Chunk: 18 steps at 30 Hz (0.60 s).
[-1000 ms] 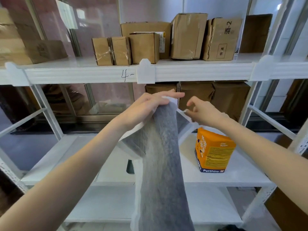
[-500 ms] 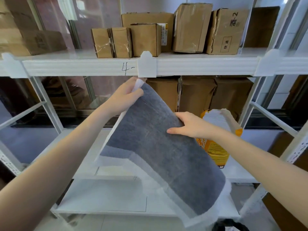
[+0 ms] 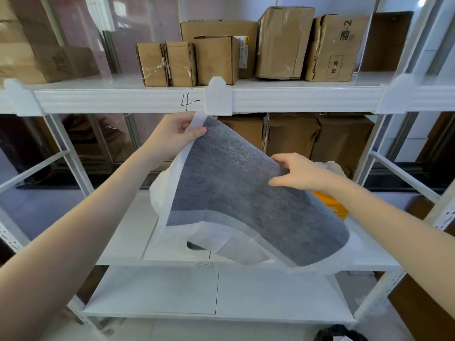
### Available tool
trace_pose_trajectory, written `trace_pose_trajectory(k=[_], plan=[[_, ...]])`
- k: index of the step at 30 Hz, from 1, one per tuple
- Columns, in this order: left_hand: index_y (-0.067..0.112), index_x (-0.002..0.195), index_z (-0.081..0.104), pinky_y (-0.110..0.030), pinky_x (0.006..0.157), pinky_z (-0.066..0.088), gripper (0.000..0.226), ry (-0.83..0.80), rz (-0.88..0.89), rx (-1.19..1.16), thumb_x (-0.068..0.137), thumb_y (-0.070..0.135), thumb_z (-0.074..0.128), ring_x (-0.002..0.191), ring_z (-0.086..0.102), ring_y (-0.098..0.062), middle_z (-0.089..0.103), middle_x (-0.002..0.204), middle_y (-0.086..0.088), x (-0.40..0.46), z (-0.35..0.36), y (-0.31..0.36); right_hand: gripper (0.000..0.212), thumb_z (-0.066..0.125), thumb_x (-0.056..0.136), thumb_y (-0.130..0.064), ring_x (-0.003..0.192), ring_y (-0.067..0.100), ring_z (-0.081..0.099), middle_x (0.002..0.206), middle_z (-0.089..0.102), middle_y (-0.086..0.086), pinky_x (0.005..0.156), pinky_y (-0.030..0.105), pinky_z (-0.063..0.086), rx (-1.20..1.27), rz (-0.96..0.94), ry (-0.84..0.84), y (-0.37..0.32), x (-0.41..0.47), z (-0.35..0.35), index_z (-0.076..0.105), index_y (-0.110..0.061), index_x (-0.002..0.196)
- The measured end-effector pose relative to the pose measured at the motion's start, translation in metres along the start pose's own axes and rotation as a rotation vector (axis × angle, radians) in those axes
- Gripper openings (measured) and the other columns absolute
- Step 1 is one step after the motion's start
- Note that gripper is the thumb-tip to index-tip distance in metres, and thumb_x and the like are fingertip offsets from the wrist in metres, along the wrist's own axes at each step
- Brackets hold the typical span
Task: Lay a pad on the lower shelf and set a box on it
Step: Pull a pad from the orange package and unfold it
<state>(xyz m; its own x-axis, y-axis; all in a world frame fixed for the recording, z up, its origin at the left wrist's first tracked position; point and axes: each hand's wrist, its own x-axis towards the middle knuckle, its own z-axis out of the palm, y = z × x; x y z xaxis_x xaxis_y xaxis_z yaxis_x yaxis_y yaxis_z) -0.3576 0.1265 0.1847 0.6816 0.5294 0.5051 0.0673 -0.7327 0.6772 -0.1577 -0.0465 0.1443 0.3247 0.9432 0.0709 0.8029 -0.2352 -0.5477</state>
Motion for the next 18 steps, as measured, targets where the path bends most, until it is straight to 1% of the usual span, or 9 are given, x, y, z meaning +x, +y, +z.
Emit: trace_pose_trajectory(k=[2, 5, 9, 11, 13, 14, 16, 17, 18], plan=[[0.006, 0.106, 0.066, -0.043, 0.090, 0.047, 0.019, 0.008, 0.006, 0.042, 0.090, 0.012, 0.058, 0.094, 0.060, -0.023, 0.067, 0.106, -0.024, 0.002, 0.000, -0.005, 0.027, 0.067, 0.080, -0.015, 0.089, 0.021, 0.065, 0.095, 0.070, 0.004, 0.078, 0.033, 0.051, -0.048, 0.014, 0.000, 0.003, -0.002, 0.000, 0.068, -0.011, 0.108], [0.011, 0.115, 0.064, -0.046, 0.097, 0.046, 0.026, 0.009, -0.032, 0.061, 0.090, 0.013, 0.058, 0.107, 0.060, -0.028, 0.068, 0.112, -0.012, 0.002, 0.001, -0.015, 0.020, 0.073, 0.078, -0.019, 0.079, 0.017, 0.061, 0.080, 0.066, 0.001, 0.062, 0.025, 0.044, -0.078, 0.029, 0.016, 0.002, -0.002, -0.001, 0.072, -0.010, 0.096], [0.016, 0.111, 0.064, -0.050, 0.099, 0.045, 0.024, 0.026, -0.116, 0.029, 0.088, 0.015, 0.062, 0.109, 0.059, -0.029, 0.066, 0.112, -0.009, 0.004, 0.000, -0.028, 0.017, 0.076, 0.074, -0.023, 0.073, 0.014, 0.055, 0.077, 0.060, -0.003, 0.061, 0.028, 0.039, -0.123, 0.019, 0.073, -0.002, -0.001, -0.006, 0.062, -0.015, 0.080], [0.016, 0.106, 0.057, -0.046, 0.097, 0.047, 0.024, 0.075, -0.167, -0.021, 0.084, 0.015, 0.067, 0.106, 0.059, -0.028, 0.063, 0.112, -0.010, 0.006, 0.002, -0.032, 0.024, 0.077, 0.072, -0.024, 0.068, 0.014, 0.052, 0.071, 0.055, -0.002, 0.057, 0.028, 0.036, -0.137, 0.017, 0.102, -0.003, -0.002, -0.007, 0.058, -0.011, 0.074], [0.012, 0.108, 0.044, -0.033, 0.088, 0.045, 0.038, 0.183, -0.206, 0.025, 0.081, 0.017, 0.070, 0.105, 0.054, -0.022, 0.053, 0.116, -0.009, 0.005, 0.007, -0.030, 0.028, 0.077, 0.072, -0.026, 0.068, 0.017, 0.051, 0.069, 0.052, -0.001, 0.057, 0.029, 0.035, -0.178, 0.005, 0.129, -0.004, -0.004, -0.008, 0.055, -0.009, 0.073], [0.010, 0.111, 0.041, -0.030, 0.086, 0.042, 0.044, 0.235, -0.142, 0.127, 0.080, 0.019, 0.071, 0.106, 0.050, -0.019, 0.048, 0.119, -0.009, 0.002, 0.010, -0.026, 0.029, 0.077, 0.072, -0.026, 0.068, 0.017, 0.050, 0.069, 0.051, -0.001, 0.057, 0.029, 0.034, -0.209, -0.006, 0.139, -0.006, -0.004, -0.007, 0.054, -0.009, 0.073], [0.008, 0.120, 0.042, -0.030, 0.091, 0.039, 0.053, 0.205, 0.168, 0.398, 0.079, 0.029, 0.069, 0.111, 0.046, -0.017, 0.045, 0.125, -0.007, -0.006, 0.017, -0.013, 0.030, 0.078, 0.072, -0.027, 0.066, 0.015, 0.047, 0.069, 0.051, -0.002, 0.055, 0.028, 0.034, -0.245, -0.027, 0.151, -0.010, -0.006, -0.005, 0.054, -0.009, 0.074], [0.011, 0.125, 0.043, -0.032, 0.095, 0.037, 0.058, 0.111, 0.321, 0.511, 0.079, 0.038, 0.068, 0.115, 0.047, -0.019, 0.047, 0.129, -0.006, -0.009, 0.022, -0.003, 0.030, 0.078, 0.071, -0.027, 0.066, 0.015, 0.047, 0.070, 0.052, -0.001, 0.054, 0.028, 0.034, -0.247, -0.042, 0.152, -0.013, -0.005, -0.003, 0.055, -0.009, 0.074], [0.015, 0.130, 0.043, -0.034, 0.100, 0.034, 0.064, -0.029, 0.400, 0.599, 0.079, 0.047, 0.066, 0.121, 0.046, -0.021, 0.049, 0.133, -0.004, -0.010, 0.029, 0.004, 0.030, 0.078, 0.071, -0.028, 0.067, 0.016, 0.048, 0.070, 0.052, -0.001, 0.055, 0.030, 0.034, -0.249, -0.061, 0.151, -0.017, -0.005, -0.002, 0.054, -0.011, 0.073]])
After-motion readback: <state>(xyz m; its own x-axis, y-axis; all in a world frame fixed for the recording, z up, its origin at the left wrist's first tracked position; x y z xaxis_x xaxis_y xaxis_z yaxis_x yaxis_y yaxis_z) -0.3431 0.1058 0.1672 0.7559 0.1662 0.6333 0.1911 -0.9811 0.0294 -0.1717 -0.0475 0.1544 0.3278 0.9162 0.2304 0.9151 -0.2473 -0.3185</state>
